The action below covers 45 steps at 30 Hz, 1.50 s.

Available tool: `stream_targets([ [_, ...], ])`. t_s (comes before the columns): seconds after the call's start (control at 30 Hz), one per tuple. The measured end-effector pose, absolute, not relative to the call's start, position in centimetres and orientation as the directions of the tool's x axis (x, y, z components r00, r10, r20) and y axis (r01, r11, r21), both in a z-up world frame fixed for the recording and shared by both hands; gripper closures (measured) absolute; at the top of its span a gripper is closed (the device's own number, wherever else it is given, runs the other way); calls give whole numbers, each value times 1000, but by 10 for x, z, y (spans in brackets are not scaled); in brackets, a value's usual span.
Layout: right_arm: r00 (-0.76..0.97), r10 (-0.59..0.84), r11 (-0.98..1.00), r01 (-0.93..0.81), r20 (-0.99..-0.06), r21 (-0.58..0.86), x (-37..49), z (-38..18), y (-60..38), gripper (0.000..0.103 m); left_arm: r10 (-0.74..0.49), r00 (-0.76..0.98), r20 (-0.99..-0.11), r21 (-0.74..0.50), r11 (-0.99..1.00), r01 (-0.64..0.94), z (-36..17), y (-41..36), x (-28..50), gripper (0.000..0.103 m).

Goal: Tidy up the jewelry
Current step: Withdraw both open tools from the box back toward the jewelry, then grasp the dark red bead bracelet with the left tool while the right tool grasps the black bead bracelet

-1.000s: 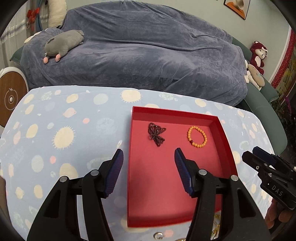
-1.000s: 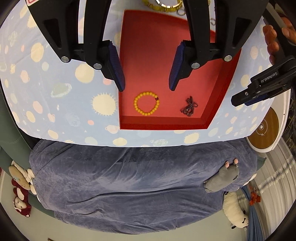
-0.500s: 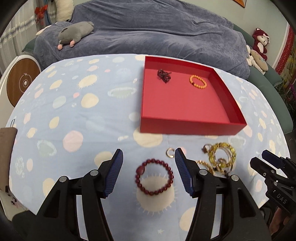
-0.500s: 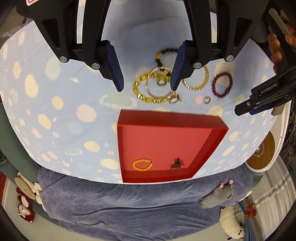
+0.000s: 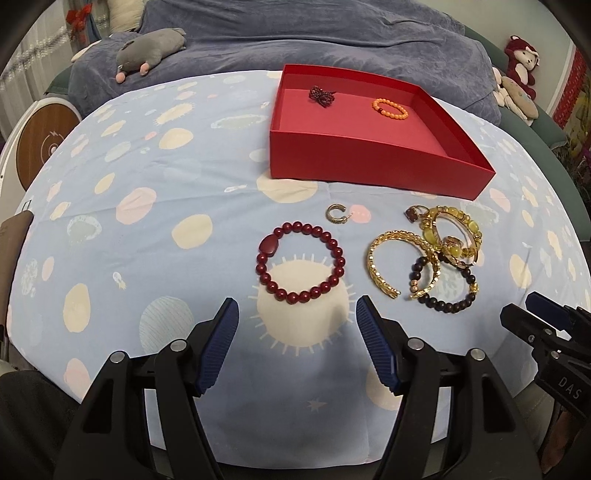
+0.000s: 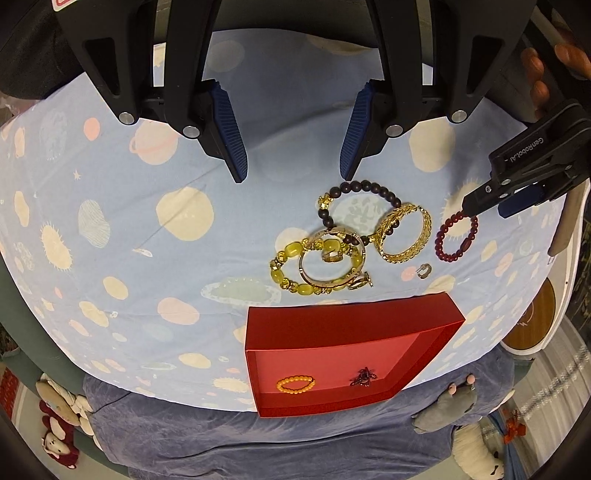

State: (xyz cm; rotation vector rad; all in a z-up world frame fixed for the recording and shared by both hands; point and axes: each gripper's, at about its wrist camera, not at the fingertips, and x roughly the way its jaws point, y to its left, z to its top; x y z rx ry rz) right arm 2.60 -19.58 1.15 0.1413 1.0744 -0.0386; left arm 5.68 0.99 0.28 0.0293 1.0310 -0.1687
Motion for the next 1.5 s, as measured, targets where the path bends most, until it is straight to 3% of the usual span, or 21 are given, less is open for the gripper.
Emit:
stream_targets([
  [0.33, 461, 49, 989, 100, -886, 107, 56, -1, -189, 53, -89, 507, -857, -51, 995, 88, -2, 23, 83, 41],
  [0.5, 442, 52, 992, 84, -896, 99, 64, -10, -183, 64, -102, 489, -867, -70, 994, 82, -13, 24, 95, 50],
  [0.67, 454, 15, 998, 51, -891, 42, 63, -13, -177, 72, -88, 510, -856, -41, 994, 104, -15, 20, 95, 51],
  [0.8, 449, 26, 998, 41, -893, 50, 61, -13, -181, 91, -102, 511, -853, -42, 991, 128, -13, 19, 93, 80],
  [0.83, 446, 31, 998, 41, -894, 55, 60, -12, -181, 93, -117, 504, -856, -57, 989, 134, -12, 19, 93, 88],
  [0.9, 440, 40, 997, 42, -897, 66, 57, -12, -183, 94, -142, 490, -860, -80, 986, 145, -12, 19, 93, 95],
  [1.5, 515, 55, 992, 70, -855, 106, 30, 40, -203, 96, -203, 493, -846, -144, 977, 156, 22, 23, 66, 96],
])
